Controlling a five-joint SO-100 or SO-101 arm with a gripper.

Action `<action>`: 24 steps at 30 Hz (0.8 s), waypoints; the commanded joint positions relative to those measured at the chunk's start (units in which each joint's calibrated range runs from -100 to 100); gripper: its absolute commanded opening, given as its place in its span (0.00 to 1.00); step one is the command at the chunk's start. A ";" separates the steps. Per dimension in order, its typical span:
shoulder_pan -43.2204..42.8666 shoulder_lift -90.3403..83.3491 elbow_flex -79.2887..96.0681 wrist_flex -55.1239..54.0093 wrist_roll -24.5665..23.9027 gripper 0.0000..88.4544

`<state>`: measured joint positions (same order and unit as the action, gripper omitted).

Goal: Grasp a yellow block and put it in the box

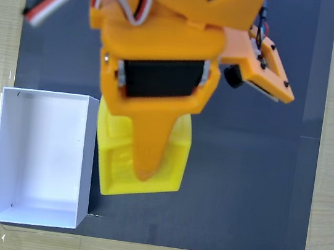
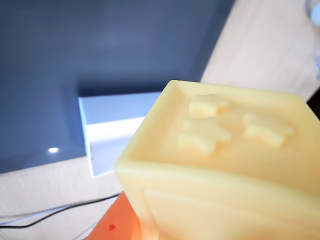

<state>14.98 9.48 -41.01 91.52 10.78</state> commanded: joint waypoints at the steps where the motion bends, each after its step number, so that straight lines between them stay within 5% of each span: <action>1: 6.23 1.54 -4.26 -5.57 -0.18 0.26; 10: 15.91 12.55 -4.26 -16.04 0.19 0.26; 24: 17.60 23.99 -6.43 -16.82 -0.07 0.26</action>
<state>32.25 33.59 -43.63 75.59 10.78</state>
